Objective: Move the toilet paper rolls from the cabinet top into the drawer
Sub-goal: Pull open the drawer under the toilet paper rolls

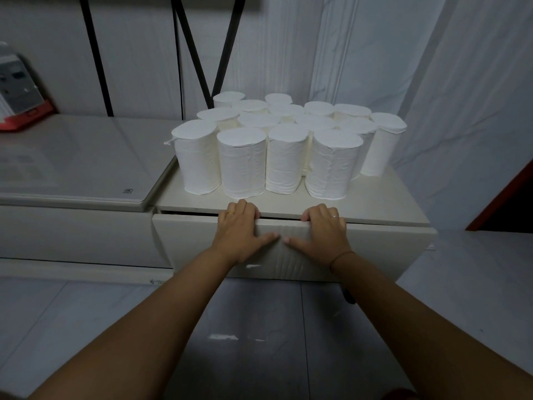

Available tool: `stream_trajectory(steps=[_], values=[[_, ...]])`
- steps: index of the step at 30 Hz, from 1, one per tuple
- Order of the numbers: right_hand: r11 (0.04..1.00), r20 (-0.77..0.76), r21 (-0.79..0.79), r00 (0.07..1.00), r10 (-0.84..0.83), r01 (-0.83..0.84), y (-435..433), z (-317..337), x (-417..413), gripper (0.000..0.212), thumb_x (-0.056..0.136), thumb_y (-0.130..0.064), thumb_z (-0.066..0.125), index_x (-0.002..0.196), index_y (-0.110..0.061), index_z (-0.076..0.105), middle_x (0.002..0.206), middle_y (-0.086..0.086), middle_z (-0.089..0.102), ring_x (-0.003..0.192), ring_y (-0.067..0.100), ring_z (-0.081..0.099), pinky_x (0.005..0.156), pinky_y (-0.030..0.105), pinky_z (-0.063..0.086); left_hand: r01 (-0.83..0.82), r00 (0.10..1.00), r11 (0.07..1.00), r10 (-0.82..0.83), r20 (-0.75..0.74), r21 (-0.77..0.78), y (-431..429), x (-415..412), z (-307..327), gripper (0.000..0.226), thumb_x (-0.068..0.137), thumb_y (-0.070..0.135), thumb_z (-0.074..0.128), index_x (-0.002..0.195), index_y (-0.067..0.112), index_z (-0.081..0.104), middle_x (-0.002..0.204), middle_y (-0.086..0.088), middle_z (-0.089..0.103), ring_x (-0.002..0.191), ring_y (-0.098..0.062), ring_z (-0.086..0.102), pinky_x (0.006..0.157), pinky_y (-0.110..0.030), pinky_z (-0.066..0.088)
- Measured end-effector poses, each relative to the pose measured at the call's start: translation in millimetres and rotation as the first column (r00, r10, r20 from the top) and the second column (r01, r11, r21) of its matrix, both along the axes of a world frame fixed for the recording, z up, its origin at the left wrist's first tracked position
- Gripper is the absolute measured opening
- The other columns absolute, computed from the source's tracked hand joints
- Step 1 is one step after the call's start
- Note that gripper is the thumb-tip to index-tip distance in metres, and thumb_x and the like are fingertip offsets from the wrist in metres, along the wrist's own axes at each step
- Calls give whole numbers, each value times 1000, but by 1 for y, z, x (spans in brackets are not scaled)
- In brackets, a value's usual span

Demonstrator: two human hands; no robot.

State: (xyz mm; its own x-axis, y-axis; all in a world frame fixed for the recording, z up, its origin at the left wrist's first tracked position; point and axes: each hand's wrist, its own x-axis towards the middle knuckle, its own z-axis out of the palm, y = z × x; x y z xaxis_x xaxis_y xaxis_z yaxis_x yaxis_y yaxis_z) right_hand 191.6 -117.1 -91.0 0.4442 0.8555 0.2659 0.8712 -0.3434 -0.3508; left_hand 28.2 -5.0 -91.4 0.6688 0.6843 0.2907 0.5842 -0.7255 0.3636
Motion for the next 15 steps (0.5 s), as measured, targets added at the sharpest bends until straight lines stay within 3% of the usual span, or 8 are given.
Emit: stream_trajectory(steps=[6,15], values=[[994,188,-54,977,102,-93,-39,-15,-25,59,69,-75,46,96,-23,51,94,-2,53,87,18,47,76,34,29,92,995,996,-91,-28,11,-37,-32,-14,58,74,76,46,100,26,42,98,6,39,94,-13,34,84,-30,22],[989,59,-1,987,150,-151,-99,-10,-65,54,76,-70,36,96,-24,54,92,-4,56,84,14,49,78,29,26,137,989,991,-137,-61,-10,-91,-79,-13,62,75,80,33,107,28,41,101,9,39,95,-9,32,87,-26,18]])
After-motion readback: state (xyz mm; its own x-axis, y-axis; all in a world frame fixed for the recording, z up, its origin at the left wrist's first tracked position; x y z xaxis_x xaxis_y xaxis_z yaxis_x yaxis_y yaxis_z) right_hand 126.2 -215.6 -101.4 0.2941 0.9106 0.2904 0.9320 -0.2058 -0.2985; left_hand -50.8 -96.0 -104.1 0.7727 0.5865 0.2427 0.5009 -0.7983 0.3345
